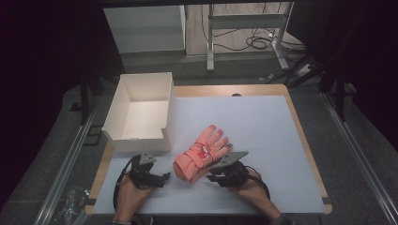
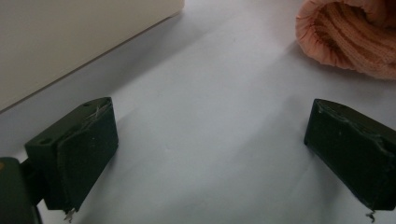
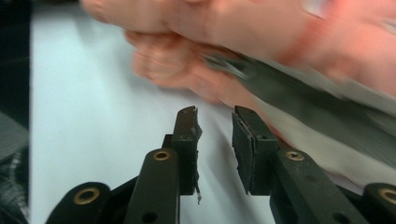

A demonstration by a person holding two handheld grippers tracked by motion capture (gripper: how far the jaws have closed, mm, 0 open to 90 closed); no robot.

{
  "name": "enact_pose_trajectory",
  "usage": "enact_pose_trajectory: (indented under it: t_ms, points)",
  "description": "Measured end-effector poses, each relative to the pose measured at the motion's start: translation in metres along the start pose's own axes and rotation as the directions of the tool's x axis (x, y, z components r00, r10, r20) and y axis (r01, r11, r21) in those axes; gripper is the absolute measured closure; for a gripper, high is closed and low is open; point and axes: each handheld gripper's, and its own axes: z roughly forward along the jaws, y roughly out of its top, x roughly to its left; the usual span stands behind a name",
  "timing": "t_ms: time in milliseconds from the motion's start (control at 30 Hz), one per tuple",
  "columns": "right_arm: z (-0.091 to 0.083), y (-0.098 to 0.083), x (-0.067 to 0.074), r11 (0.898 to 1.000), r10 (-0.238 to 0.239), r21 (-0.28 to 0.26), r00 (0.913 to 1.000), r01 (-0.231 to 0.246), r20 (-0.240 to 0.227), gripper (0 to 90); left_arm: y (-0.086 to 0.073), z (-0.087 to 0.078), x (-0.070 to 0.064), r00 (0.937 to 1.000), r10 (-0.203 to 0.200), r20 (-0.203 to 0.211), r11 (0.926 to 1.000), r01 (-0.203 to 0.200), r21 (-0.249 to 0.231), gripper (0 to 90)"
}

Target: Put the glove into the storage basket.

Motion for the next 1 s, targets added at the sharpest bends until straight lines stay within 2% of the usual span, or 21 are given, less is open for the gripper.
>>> enact_pose_trajectory:
  t_ms: [167,300,533,733,900,1000]
  points:
    - [-0.019,-0.016,-0.016,0.999,0.044,-0.009,0.9957,-0.043,0.081,66.5,0.000,0.000,0.000,1.0000,-0.001,0.002,1.0000,0.001,-0.001,2.6]
    - [-0.031,-0.026,-0.026,0.998,0.067,-0.009,0.9879,-0.067,0.140,64.2,0.000,0.000,0.000,1.0000,0.000,0.001,1.0000,0.000,0.000,2.6]
    - [-0.050,-0.039,-0.042,0.995,0.103,-0.012,0.9673,-0.103,0.232,58.8,0.000,0.000,0.000,1.0000,-0.001,-0.002,1.0000,0.001,0.000,2.6]
    - [-0.065,-0.051,-0.057,0.991,0.131,-0.017,0.9413,-0.132,0.311,51.1,0.000,0.000,0.000,1.0000,-0.002,-0.001,1.0000,0.002,-0.002,2.5]
    - [-0.077,-0.061,-0.071,0.985,0.170,-0.030,0.9159,-0.171,0.364,42.8,0.000,0.000,0.000,1.0000,-0.003,0.000,1.0000,0.003,-0.002,2.4]
    - [-0.081,-0.066,-0.076,0.983,0.181,-0.033,0.9049,-0.182,0.385,37.5,0.000,0.000,0.000,1.0000,-0.004,0.001,1.0000,0.004,-0.001,2.5]
